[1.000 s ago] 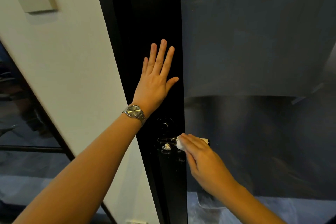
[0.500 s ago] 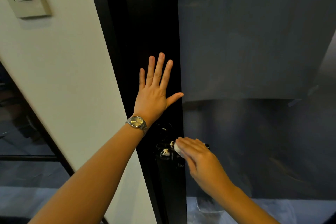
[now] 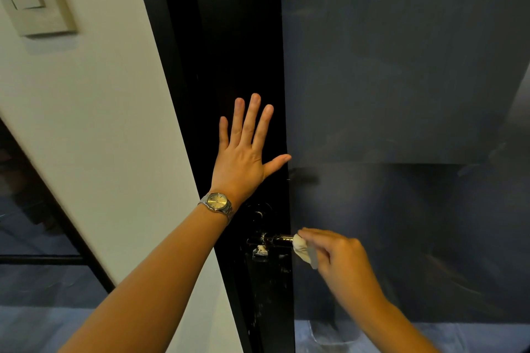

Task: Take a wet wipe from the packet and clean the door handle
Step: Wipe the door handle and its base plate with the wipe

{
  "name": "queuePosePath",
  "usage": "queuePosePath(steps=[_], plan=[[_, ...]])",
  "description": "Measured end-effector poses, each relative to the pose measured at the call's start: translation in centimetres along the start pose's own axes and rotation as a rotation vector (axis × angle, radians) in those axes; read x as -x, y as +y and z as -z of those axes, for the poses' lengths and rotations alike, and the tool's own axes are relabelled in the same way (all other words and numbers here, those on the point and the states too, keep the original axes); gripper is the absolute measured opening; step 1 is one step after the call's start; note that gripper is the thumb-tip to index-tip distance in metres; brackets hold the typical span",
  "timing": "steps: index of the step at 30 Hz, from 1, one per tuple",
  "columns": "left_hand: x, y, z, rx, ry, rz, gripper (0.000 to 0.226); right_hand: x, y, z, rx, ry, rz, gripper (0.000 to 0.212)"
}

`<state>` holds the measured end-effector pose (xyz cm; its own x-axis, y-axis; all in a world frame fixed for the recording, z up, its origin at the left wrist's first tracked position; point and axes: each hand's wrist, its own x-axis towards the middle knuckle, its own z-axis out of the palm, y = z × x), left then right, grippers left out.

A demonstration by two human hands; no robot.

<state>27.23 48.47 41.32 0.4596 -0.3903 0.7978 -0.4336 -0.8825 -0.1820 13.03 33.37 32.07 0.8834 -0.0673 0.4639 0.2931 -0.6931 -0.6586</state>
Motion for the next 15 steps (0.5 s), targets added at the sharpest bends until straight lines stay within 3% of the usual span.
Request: queuePosePath(steps=[4, 7, 12, 15], plan=[[0.0, 0.2, -0.3, 0.001, 0.014, 0.025, 0.082, -0.8, -1.6, -1.4, -0.017, -0.001, 0.004, 0.022], [0.0, 0.2, -0.2, 0.001, 0.013, 0.021, 0.082, -0.8, -2.4, -2.9, -0.049, -0.034, 0.049, 0.028], [-0.1, 0.0, -0.2, -0.009, 0.017, 0.003, 0.082, -0.8, -1.0, -0.3, -0.124, 0.03, -0.092, 0.019], [-0.1, 0.1, -0.3, 0.01, 0.007, 0.017, 0.082, -1.7, -1.5, -1.1, -0.065, 0.041, -0.06, 0.014]])
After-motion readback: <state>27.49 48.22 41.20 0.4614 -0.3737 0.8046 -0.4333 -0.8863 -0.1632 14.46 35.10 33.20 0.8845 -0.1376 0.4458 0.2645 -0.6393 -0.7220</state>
